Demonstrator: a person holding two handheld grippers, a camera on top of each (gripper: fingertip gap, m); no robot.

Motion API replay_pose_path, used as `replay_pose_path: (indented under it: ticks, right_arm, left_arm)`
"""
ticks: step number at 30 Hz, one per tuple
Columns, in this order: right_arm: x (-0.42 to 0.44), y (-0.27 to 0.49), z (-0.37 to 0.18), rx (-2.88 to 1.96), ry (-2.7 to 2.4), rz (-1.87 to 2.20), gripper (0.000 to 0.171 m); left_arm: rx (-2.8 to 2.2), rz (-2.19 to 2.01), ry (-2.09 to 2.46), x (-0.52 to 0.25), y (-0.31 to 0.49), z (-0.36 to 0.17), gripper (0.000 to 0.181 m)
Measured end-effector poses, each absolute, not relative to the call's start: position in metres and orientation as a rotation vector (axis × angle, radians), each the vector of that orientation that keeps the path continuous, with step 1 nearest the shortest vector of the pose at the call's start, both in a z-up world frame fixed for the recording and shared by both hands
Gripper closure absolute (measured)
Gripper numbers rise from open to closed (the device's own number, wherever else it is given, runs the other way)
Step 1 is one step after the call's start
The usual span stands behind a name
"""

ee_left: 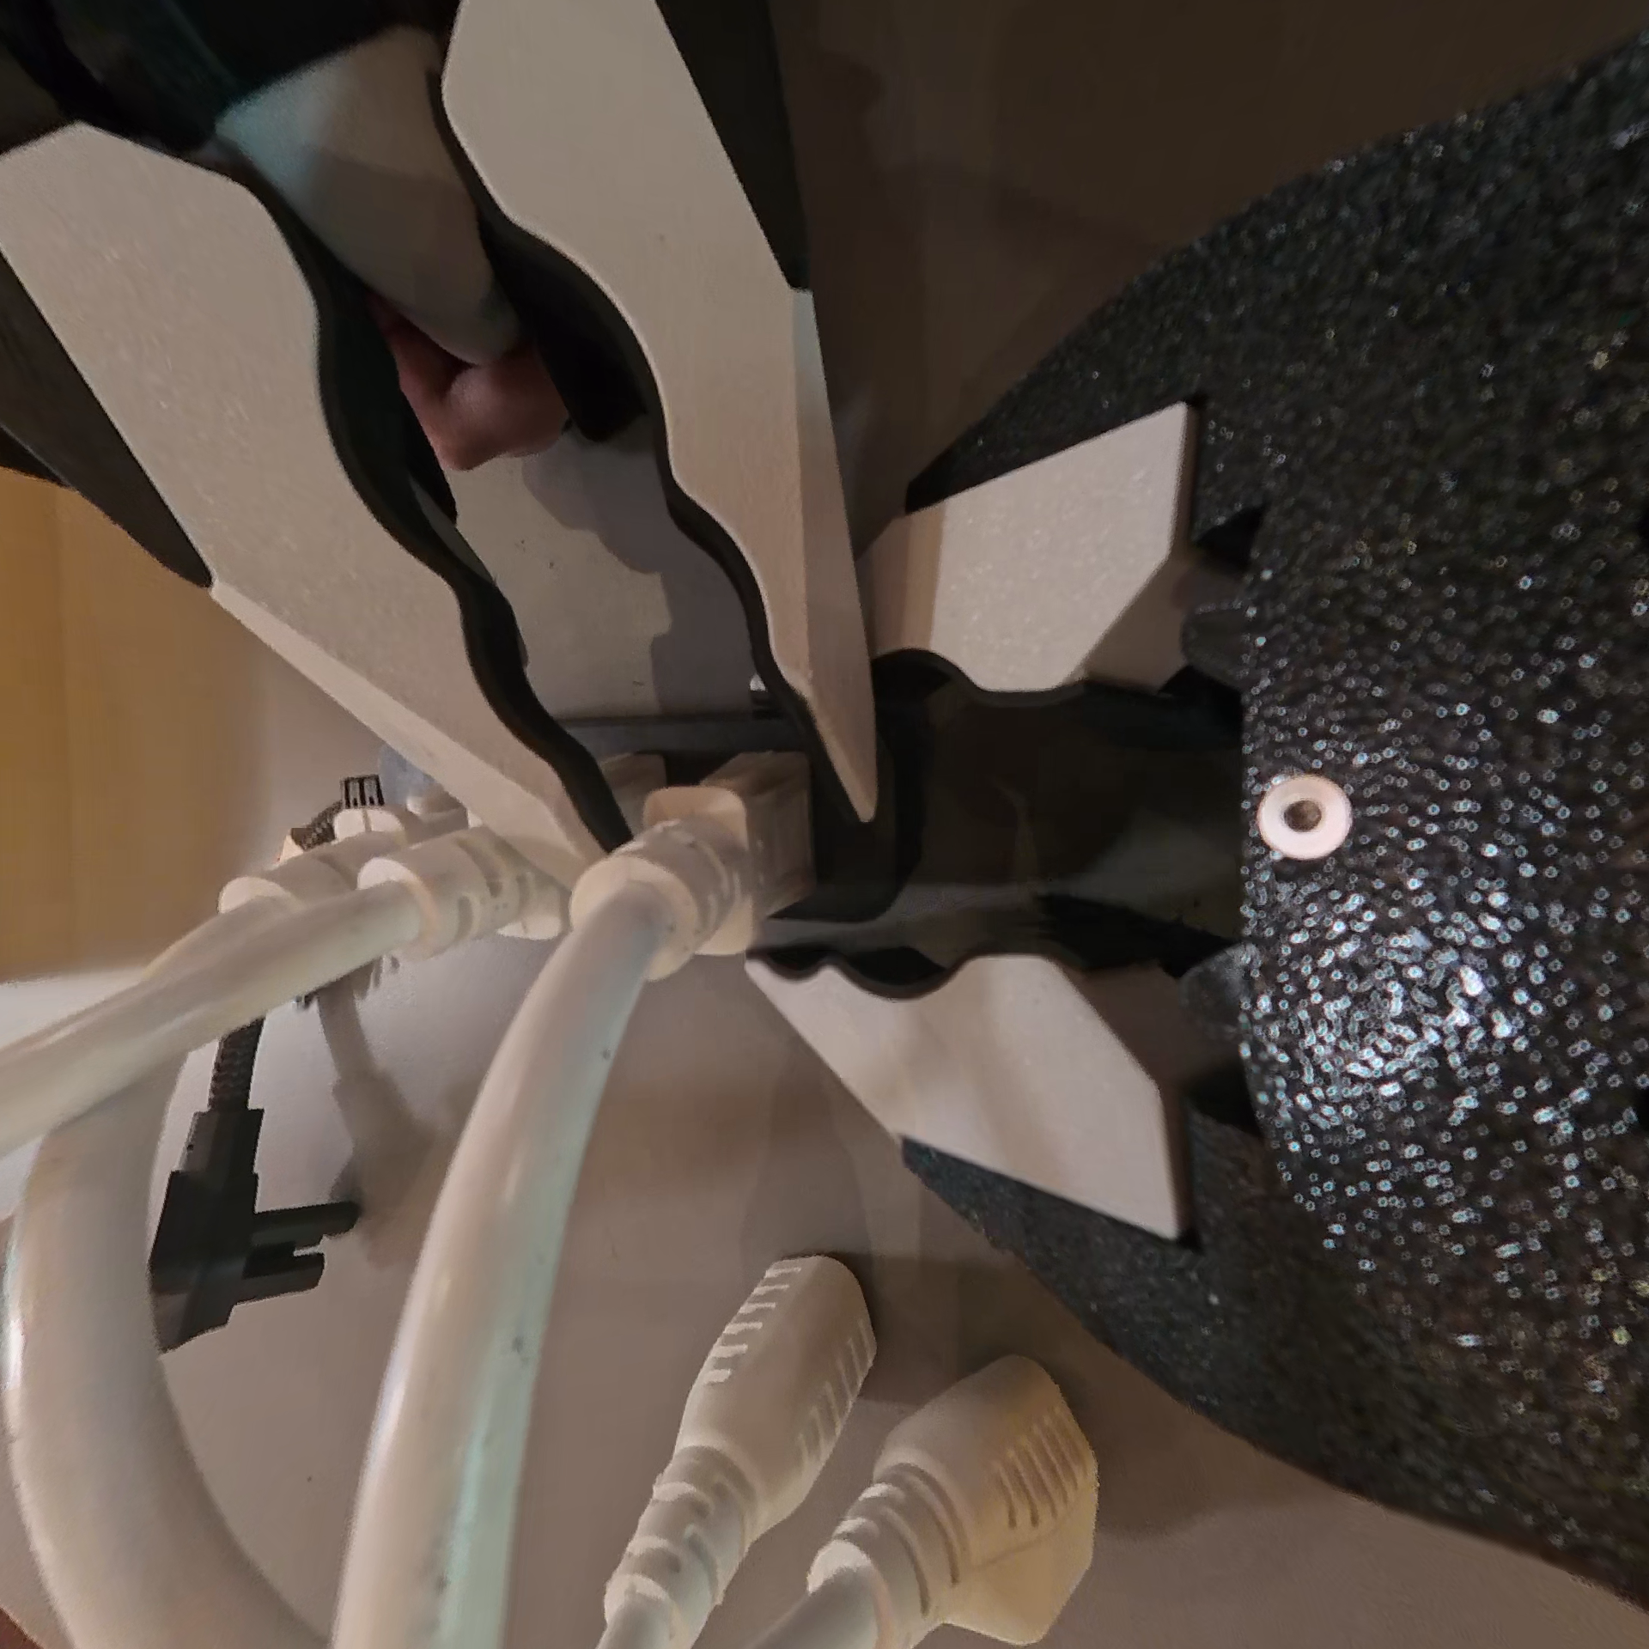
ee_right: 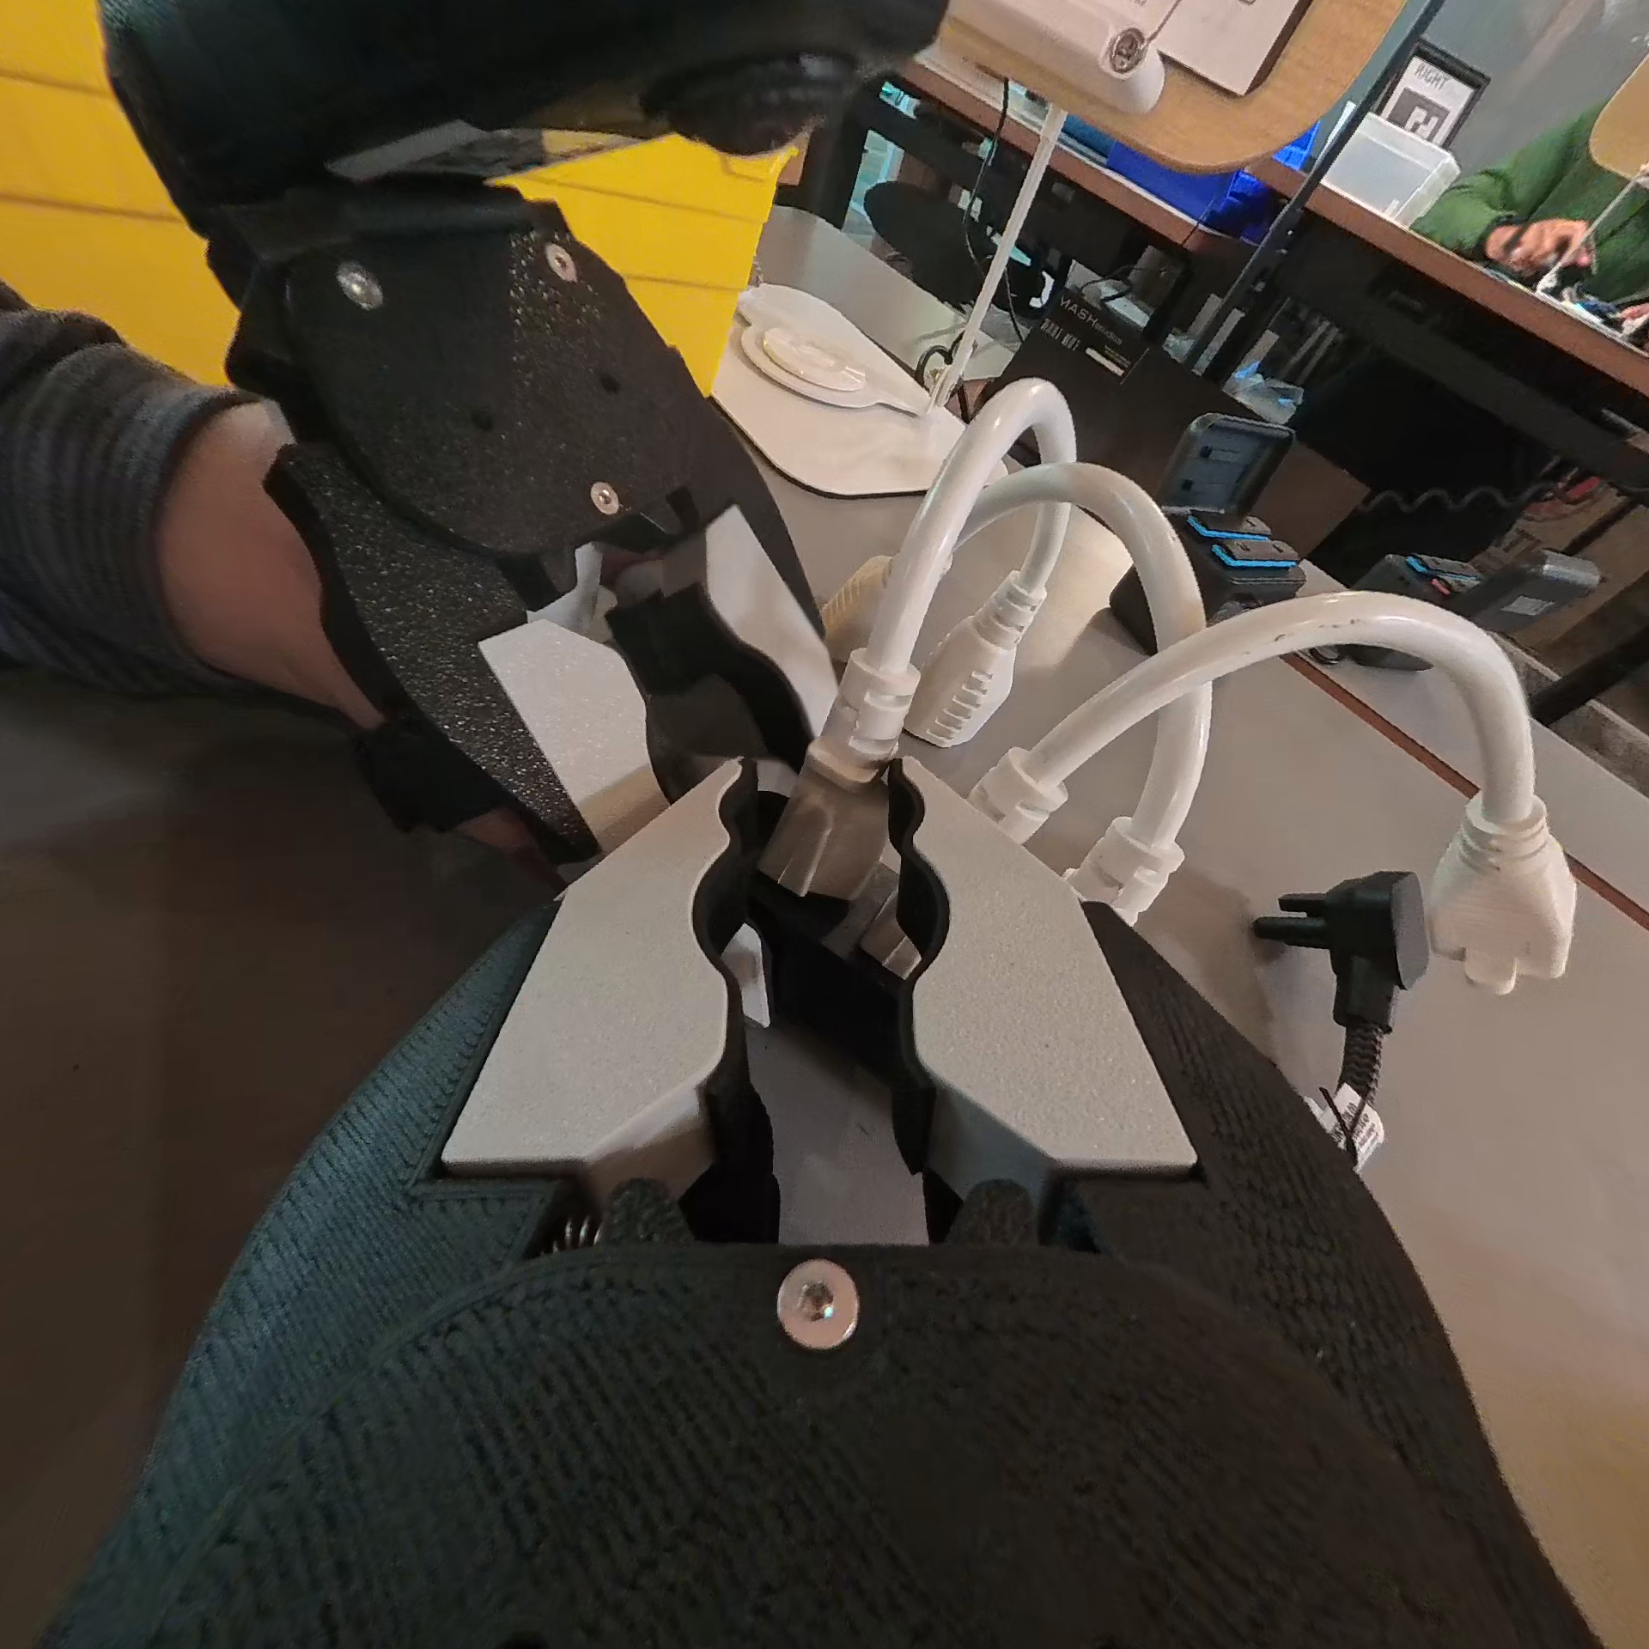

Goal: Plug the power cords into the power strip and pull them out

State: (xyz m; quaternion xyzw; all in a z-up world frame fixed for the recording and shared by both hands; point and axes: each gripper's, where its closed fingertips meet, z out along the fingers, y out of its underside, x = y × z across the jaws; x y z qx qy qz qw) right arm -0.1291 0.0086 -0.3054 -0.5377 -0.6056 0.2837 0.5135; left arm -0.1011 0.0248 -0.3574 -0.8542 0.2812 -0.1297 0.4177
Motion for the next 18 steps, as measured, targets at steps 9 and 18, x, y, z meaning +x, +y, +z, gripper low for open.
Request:
replay_pose_path:
  ticks: [9, 18]
  right_arm:
    - [-0.1286, 0.0109, -0.3041, -1.310, -1.438, 0.702, 0.147]
    - [-0.1215, 0.0082, -0.3033, -1.334, -1.410, 0.642, 0.144]
  left_arm:
    - [-2.152, -0.339, 0.699, -0.1024, 0.0217, -0.3581, 0.136]
    - [-2.151, -0.341, 0.704, -0.1020, 0.0211, -0.3582, 0.135]
